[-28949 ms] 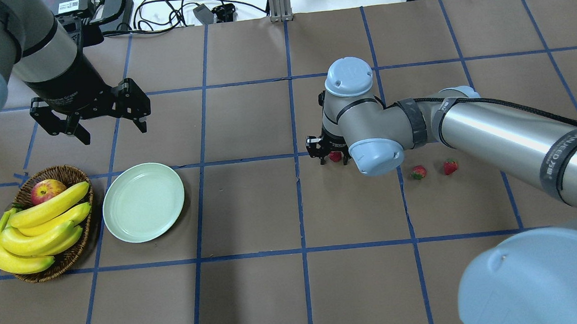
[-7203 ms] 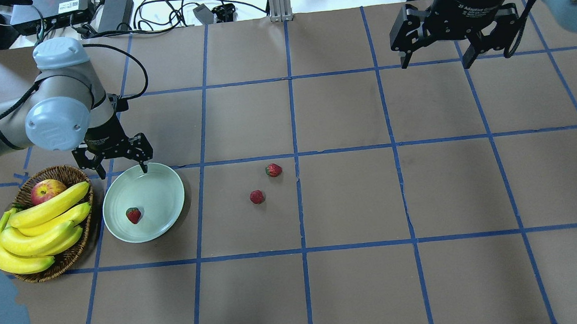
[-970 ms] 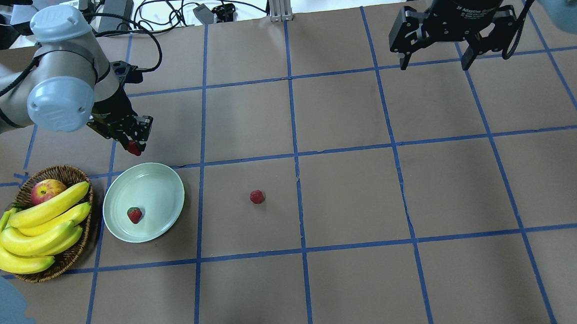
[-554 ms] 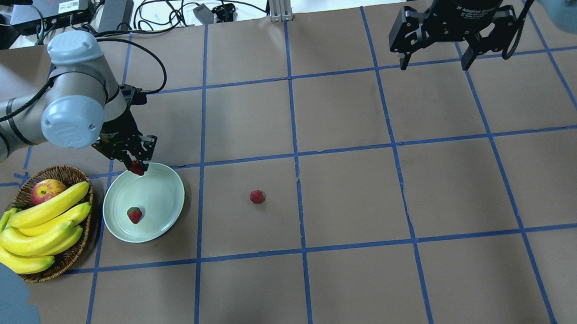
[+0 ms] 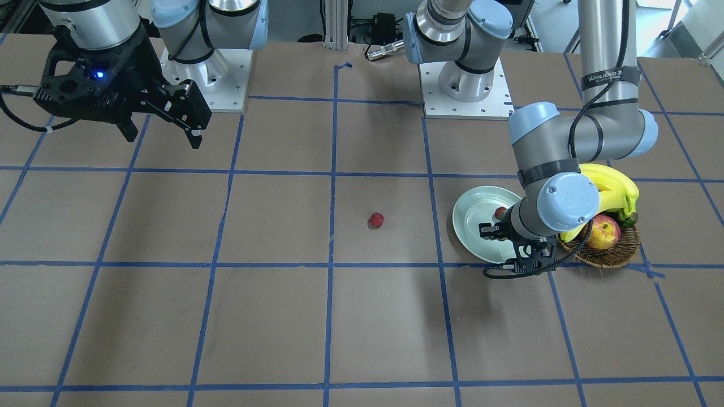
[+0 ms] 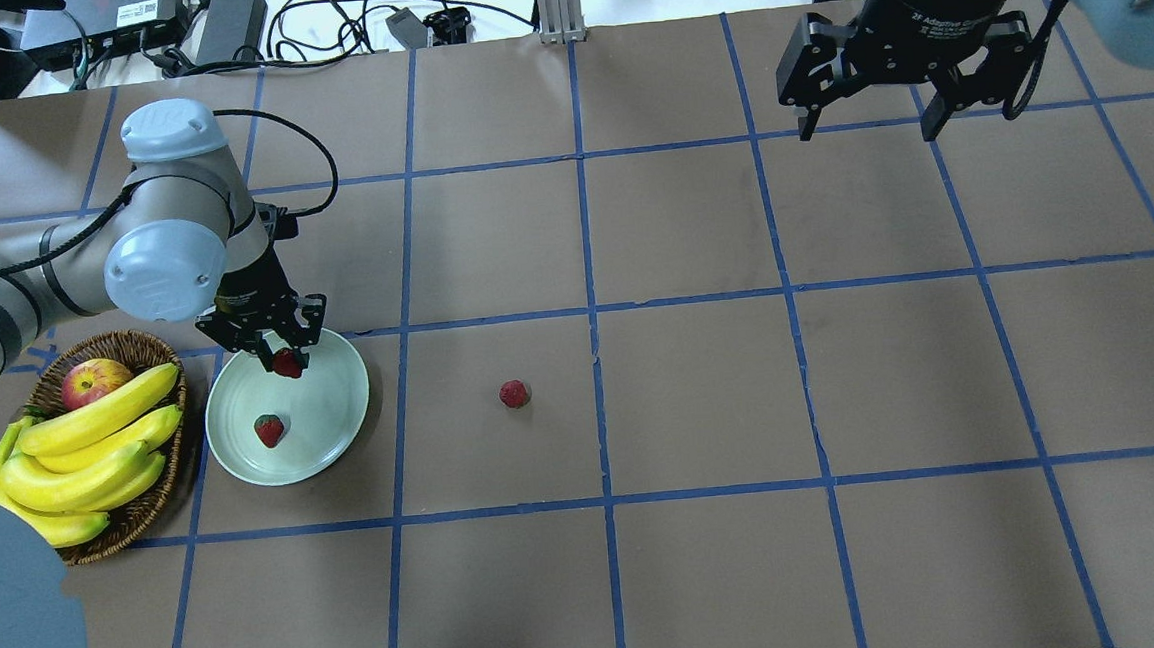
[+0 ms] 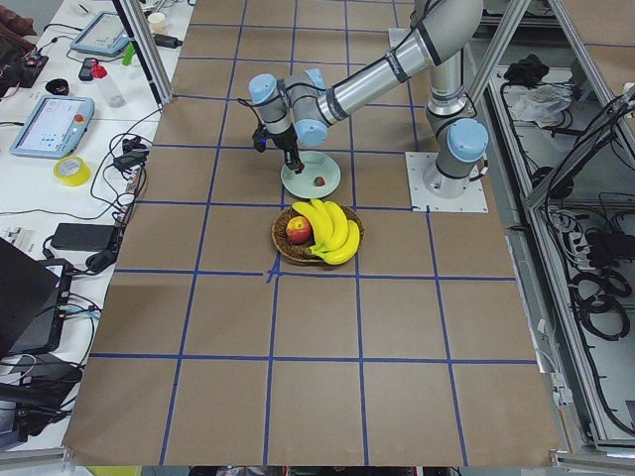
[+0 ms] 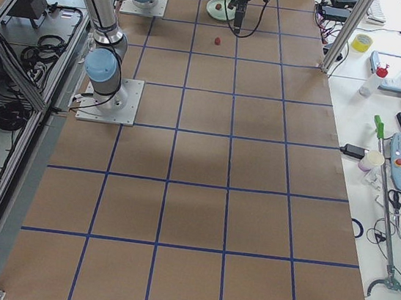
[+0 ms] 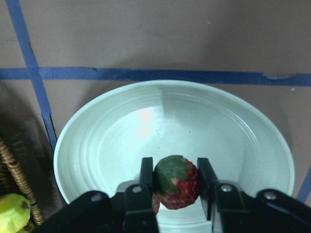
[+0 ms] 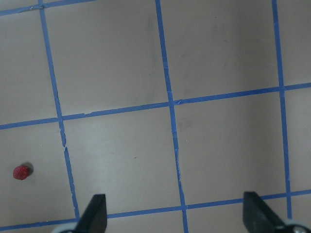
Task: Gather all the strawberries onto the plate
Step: 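Lower the strawberry onto the plate and open the left gripper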
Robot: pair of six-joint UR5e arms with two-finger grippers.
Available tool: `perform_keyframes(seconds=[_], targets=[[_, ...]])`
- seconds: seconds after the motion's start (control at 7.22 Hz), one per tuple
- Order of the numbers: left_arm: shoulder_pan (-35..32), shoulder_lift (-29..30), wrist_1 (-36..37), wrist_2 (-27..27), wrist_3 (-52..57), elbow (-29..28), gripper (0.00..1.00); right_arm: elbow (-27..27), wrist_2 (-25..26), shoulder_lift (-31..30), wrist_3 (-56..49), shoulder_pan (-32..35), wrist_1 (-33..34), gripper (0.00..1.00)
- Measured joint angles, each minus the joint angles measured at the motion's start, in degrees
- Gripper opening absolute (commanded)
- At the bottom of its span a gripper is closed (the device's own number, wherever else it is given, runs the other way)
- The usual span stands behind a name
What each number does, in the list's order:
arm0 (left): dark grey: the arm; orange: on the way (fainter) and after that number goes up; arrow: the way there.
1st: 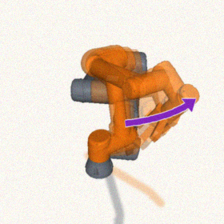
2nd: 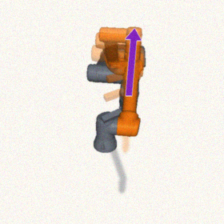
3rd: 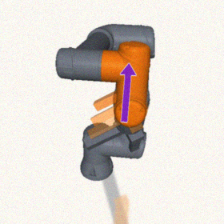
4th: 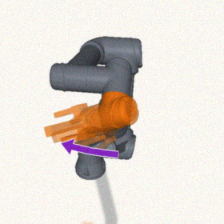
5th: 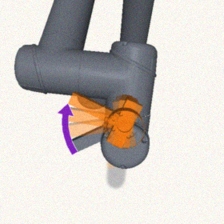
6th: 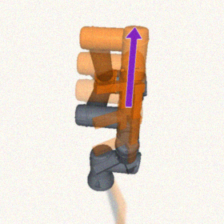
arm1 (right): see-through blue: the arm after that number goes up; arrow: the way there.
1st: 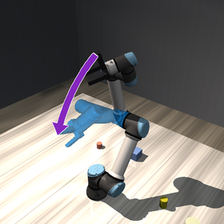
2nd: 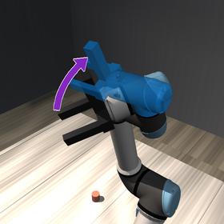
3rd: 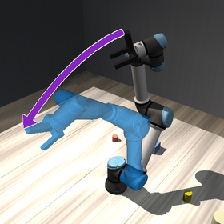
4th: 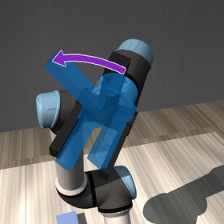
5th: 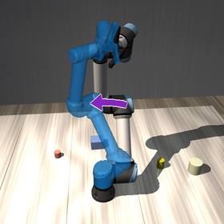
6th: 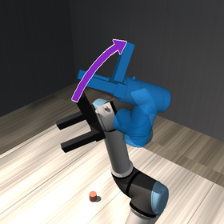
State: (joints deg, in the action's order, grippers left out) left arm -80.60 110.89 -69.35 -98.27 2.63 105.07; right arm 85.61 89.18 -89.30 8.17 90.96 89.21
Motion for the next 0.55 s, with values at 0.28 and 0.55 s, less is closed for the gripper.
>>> perform_keyframes(seconds=[0.28,0.55], targets=[[-0.04,-0.75,-0.21,0.06,-1.97,-0.34,1.0,0.0,0.04,0.0,0.0,0.0,0.0,1.0],[-1.64,-2.29,-1.25,1.92,-7.79,-1.75,1.0,0.0,0.08,0.0,0.0,-0.02,0.0,1.0]])
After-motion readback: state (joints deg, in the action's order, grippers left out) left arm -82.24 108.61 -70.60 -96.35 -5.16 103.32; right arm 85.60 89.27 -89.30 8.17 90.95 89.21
